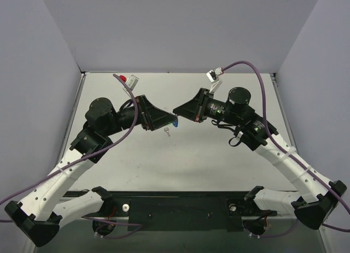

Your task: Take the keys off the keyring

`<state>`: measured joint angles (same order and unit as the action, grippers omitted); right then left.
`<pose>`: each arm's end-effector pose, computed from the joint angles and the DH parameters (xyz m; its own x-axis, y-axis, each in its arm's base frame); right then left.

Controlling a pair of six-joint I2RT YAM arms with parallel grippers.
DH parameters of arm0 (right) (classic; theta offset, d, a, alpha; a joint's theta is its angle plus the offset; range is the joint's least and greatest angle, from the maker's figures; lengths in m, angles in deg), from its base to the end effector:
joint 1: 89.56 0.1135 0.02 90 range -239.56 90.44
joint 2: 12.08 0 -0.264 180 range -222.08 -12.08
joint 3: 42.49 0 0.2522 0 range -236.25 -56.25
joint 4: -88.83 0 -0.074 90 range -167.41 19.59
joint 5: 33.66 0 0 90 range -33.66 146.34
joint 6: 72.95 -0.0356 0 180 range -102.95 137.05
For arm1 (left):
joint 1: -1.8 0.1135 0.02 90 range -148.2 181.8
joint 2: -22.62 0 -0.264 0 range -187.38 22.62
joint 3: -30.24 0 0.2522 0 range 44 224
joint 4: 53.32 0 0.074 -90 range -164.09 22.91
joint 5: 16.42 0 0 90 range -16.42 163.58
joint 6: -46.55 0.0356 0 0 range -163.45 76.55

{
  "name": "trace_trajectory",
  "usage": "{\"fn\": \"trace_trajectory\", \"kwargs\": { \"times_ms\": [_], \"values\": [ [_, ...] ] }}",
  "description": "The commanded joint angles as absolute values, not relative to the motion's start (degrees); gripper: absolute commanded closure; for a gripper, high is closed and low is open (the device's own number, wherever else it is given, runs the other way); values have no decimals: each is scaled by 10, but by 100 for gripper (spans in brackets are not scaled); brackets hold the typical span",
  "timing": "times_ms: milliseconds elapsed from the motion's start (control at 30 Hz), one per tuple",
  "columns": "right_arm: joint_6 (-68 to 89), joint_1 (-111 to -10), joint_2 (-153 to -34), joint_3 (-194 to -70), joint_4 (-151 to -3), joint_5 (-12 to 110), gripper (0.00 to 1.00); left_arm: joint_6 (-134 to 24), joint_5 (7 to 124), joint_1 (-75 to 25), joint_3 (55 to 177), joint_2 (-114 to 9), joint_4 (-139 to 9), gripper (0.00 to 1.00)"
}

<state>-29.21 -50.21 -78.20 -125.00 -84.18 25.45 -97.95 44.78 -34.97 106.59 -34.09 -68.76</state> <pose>0.1881 0.1779 0.4431 -0.5888 0.3190 -0.7427 -0.7382 0.1619 0.6548 0.1640 -0.1440 0.4266 -0.7063 -0.3628 -0.6079 0.5759 0.2049 -0.7914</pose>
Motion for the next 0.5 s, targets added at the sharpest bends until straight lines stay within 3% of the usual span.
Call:
{"fn": "trace_trajectory", "kwargs": {
  "times_ms": [0, 467],
  "values": [
    [-275, -506, -761, -1282, -836, 233, 100, -927, 400, -332, 1111, -328, -754, 19],
    [-238, -509, -743, -1321, -776, 113, 100, -904, 180, -279, 1156, -374, -703, 31]
  ]
}}
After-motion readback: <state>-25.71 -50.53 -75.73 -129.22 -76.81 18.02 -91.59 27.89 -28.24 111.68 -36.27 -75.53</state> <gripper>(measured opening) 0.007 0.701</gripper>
